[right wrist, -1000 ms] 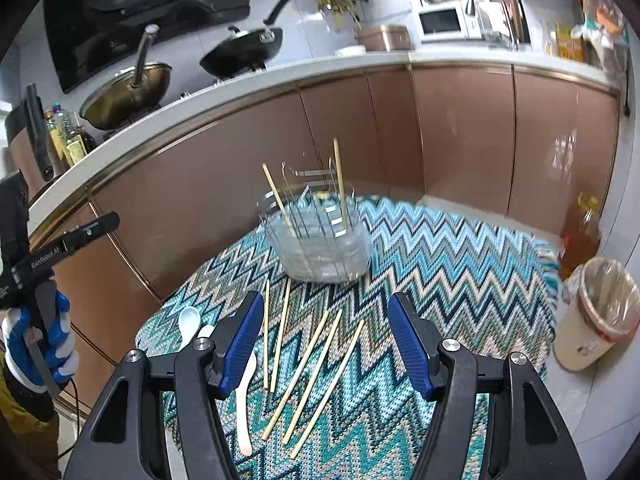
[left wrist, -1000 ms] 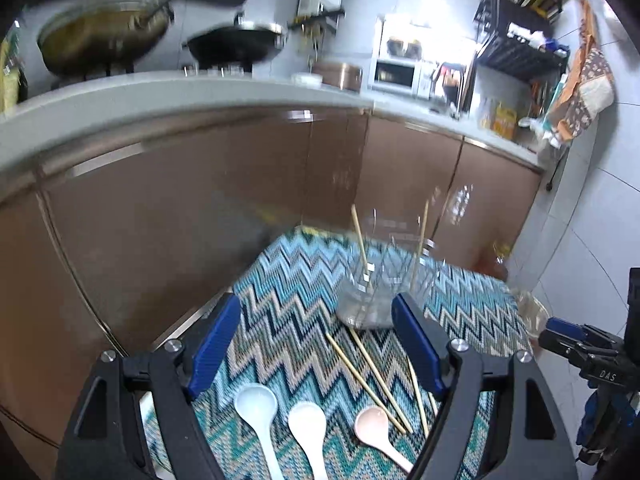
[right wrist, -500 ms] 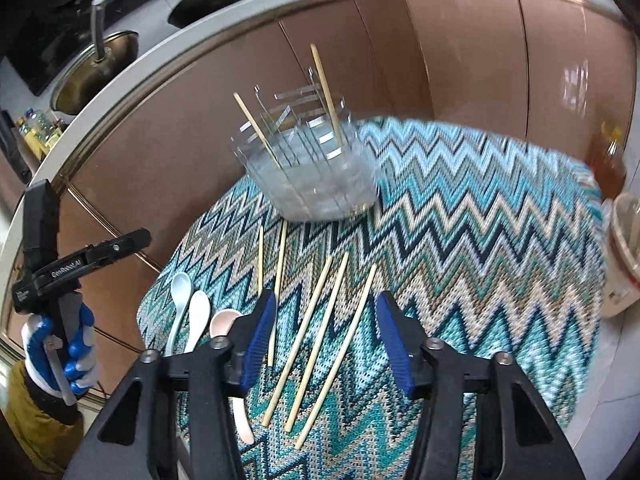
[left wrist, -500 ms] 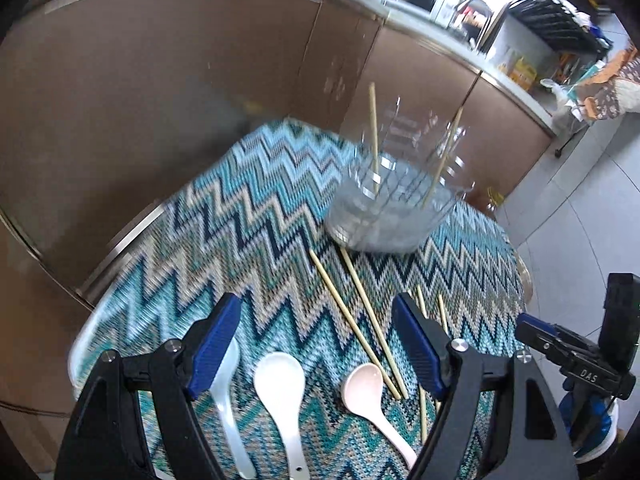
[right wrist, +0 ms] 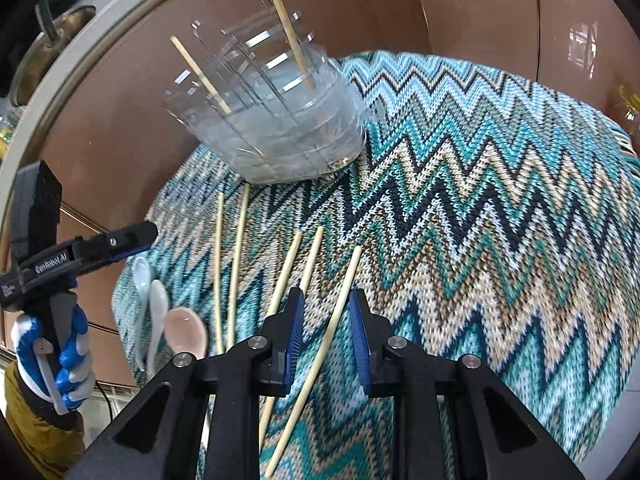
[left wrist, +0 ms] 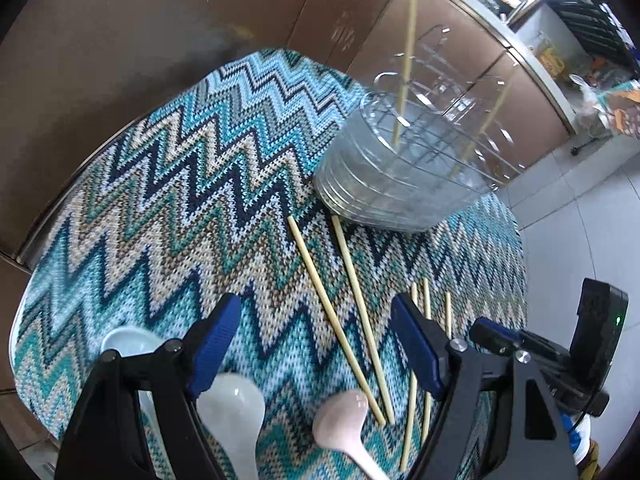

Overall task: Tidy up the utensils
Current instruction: 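Grasp a wooden chopstick with the left tool while the right tool grasps another, then lift the left tool's chopstick over the glass cup while the right tool carries its chopstick there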

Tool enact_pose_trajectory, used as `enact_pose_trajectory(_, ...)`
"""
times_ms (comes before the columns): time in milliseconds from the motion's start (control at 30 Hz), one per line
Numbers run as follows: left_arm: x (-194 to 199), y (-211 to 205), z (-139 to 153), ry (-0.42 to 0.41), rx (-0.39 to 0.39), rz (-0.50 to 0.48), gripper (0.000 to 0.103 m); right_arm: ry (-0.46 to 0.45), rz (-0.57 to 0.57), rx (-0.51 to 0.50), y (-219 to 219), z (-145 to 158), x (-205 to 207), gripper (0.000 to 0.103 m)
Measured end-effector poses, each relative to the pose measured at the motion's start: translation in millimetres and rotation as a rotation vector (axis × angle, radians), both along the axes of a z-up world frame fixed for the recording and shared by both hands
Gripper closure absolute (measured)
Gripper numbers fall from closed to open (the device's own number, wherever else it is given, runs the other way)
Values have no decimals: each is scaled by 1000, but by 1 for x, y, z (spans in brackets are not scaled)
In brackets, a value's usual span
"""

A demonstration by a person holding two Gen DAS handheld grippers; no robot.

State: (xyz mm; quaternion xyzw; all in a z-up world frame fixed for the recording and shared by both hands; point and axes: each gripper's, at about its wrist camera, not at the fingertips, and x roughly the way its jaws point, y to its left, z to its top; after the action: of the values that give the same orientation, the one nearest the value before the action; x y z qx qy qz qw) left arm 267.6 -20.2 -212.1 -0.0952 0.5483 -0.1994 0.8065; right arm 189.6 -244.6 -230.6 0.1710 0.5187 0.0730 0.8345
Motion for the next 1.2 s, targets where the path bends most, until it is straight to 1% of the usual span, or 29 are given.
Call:
enact_pose_trajectory(100,16,-6,-12,37,18,26,28,32,15,-19,1,-10,14,80)
enact_pose_trajectory(200,28,-10,-23,65,31,45,31,54,35,-33,3,-16,24,81)
enact_pose_trajectory(267,34,-13,-30,82,40,58,42,64,44,-37,6,-19,29,82)
enact_pose_trajectory(300,37,-13,-35,97,40,67,45,68,49,-40,7,-20,31,82)
enact_pose_trajectory(367,42,-16,-41,114,41,71,56,76,55,-43,6,-22,34,83)
enact_pose_trajectory(500,47,-22,-44,117,59,74,65,93,62,-42,8,-28,41,85)
enact_pose_trajectory(567,50,-25,-44,124,60,77,75,100,64,-43,6,-29,43,87)
enact_pose_trajectory(633,54,-30,-44,127,65,73,82,107,65,-43,4,-31,46,88)
enact_pose_trajectory(700,57,-36,-44,131,69,70,85,113,73,-49,4,-31,49,89)
enact_pose_trajectory(833,58,-49,-47,128,87,68,95,129,88,-67,8,-34,53,93)
enact_pose_trajectory(967,53,-53,-48,111,79,94,96,126,81,-44,4,-34,51,94)
enact_pose_trajectory(1067,42,-43,-39,79,40,110,97,106,79,-23,-1,-30,44,96)
enact_pose_trajectory(1133,34,-36,-27,37,-22,129,97,78,80,-11,-3,-24,37,97)
enact_pose_trajectory(1167,29,-29,-23,19,-41,134,97,55,80,-8,-4,-19,33,97)
enact_pose_trajectory(1200,22,-26,-14,-15,-63,143,98,35,82,-3,-5,-13,28,97)
